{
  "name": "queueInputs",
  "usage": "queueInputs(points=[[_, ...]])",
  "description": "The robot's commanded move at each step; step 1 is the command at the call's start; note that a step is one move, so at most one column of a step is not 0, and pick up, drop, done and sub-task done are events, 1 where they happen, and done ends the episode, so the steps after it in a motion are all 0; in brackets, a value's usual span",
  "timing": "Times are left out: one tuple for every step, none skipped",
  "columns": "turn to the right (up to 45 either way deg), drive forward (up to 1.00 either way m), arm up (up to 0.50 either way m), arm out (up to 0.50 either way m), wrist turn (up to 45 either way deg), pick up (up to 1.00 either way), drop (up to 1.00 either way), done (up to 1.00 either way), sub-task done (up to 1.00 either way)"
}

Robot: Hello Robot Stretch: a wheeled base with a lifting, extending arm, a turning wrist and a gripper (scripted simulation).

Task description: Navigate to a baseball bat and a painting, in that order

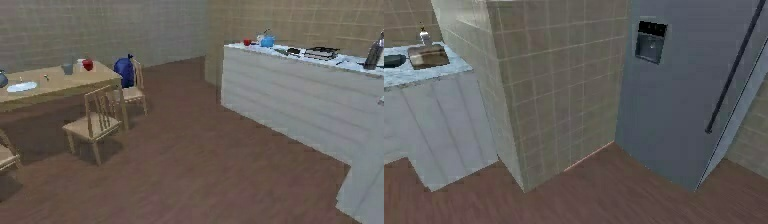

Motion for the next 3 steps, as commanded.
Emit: queueInputs(points=[[0.0,1.00,0.00,0.00,0.0,0.00,0.00,0.00,0.00],[0.0,1.00,0.00,0.00,0.0,0.00,0.00,0.00,0.00],[0.0,1.00,0.00,0.00,0.0,0.00,0.00,0.00,0.00]])
